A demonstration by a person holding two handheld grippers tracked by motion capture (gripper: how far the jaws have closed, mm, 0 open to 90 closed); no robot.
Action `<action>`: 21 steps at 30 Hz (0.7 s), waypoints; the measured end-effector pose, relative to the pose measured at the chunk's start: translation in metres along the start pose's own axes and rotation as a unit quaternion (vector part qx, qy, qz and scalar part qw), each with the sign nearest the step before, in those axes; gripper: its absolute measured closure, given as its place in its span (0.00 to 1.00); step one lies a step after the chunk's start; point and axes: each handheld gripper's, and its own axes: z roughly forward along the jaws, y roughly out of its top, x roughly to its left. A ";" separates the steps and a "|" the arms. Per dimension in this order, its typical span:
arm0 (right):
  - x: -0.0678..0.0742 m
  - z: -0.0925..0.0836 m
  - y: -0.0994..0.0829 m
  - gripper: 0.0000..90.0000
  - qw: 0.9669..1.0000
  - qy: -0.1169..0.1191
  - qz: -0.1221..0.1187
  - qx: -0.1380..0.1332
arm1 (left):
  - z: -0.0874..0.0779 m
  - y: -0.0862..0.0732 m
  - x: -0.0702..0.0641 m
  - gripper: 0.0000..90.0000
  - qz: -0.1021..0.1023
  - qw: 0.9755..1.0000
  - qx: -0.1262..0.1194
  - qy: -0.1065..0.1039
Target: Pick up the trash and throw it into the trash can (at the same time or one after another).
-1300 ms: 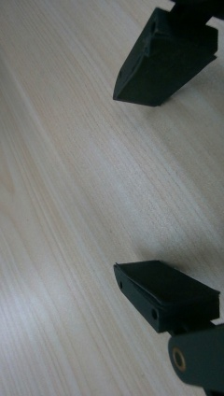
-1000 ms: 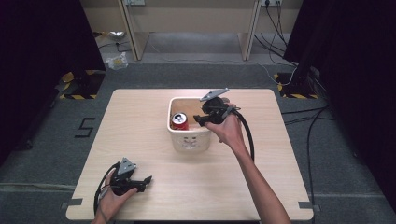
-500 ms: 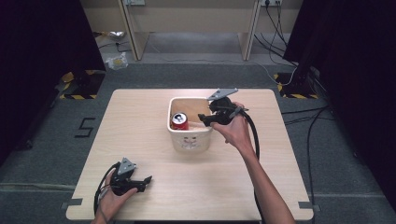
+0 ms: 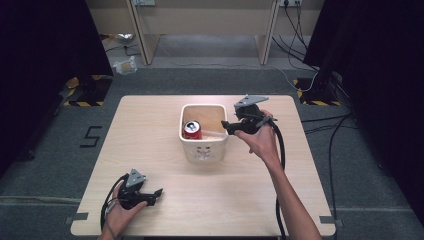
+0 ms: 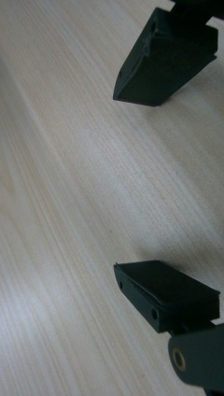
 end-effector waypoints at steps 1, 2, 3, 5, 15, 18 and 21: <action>-0.003 -0.002 -0.001 0.36 1.000 -0.004 0.004 -0.001 | 0.000 0.000 0.000 0.15 0.000 1.000 0.000 0.000; -0.005 -0.003 -0.002 0.35 1.000 -0.005 0.004 0.000 | 0.000 0.000 0.000 0.15 0.000 1.000 0.000 0.000; -0.005 -0.003 -0.002 0.35 1.000 -0.005 0.004 0.000 | 0.000 0.000 0.000 0.15 0.000 1.000 0.000 0.000; -0.008 -0.005 -0.005 0.35 1.000 -0.009 0.008 -0.003 | 0.000 0.000 0.000 0.15 0.000 1.000 0.000 0.000; -0.020 -0.011 -0.017 0.31 0.999 -0.020 0.022 -0.016 | 0.000 0.000 0.000 0.15 0.000 1.000 -0.001 0.000; -0.022 -0.014 -0.019 0.31 0.999 -0.022 0.025 -0.020 | 0.000 0.000 0.000 0.15 0.000 1.000 -0.001 0.001; -0.024 -0.017 -0.022 0.31 0.999 -0.024 0.027 -0.025 | 0.000 0.000 0.000 0.15 0.000 1.000 -0.001 0.000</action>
